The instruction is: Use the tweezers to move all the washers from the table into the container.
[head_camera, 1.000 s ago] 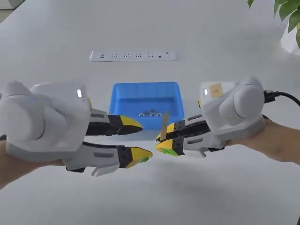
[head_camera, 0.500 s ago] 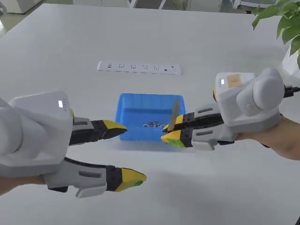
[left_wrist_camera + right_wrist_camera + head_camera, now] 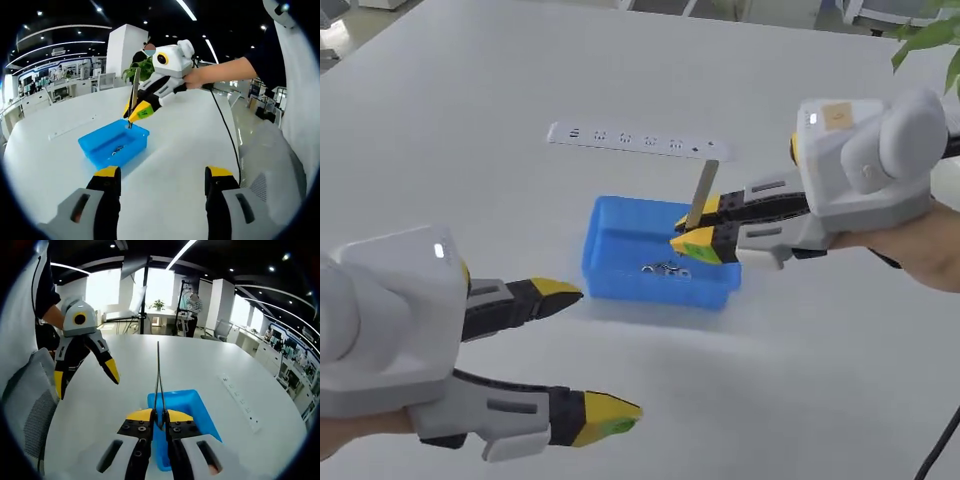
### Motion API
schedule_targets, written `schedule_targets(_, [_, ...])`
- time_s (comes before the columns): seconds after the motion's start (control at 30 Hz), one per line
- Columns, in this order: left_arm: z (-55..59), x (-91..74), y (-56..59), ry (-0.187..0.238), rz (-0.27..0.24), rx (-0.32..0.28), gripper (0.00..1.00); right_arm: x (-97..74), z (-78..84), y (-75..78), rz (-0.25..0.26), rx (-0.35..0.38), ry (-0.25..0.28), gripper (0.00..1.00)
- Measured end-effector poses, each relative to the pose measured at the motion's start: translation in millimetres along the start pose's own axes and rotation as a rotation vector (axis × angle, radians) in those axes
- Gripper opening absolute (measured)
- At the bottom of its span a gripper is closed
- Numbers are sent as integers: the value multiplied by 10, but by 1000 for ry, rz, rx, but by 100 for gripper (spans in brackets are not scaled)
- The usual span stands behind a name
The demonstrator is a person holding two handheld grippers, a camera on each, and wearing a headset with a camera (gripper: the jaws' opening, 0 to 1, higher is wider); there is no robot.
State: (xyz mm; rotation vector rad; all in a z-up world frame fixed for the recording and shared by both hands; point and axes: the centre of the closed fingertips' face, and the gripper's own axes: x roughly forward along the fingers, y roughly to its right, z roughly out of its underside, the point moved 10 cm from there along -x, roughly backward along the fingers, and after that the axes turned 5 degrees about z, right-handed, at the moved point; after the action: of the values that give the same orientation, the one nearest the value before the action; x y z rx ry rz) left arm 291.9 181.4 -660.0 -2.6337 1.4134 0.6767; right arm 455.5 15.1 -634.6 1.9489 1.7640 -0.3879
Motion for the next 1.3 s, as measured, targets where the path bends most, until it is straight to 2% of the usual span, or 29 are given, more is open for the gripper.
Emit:
schedule_targets(0.17, [60, 1, -20, 18, -12, -47, 73, 151, 79, 144, 8, 13, -10, 10])
schedule_targets(0.3, [68, 10, -19, 13, -19, -56, 73, 297, 191, 235, 19, 28, -31, 10])
schedule_targets(0.53, [117, -5, -4, 0, -29, -73, 73, 492, 357, 261, 11, 27, -78, 10])
schedule_targets(0.7, [134, -24, 21, 4, -31, -83, 72, 549, 394, 247, 2, 32, -85, 10])
schedule_targets(0.97, [170, -33, 35, -23, -33, -84, 72, 608, 463, 254, 6, 44, -102, 10])
schedule_targets(1.1, [149, -33, 33, -7, -31, -91, 72, 608, 480, 249, 4, 50, -109, 10])
schedule_targets(1.3, [142, -24, 43, -12, -28, -90, 72, 597, 486, 253, 5, 54, -111, 11])
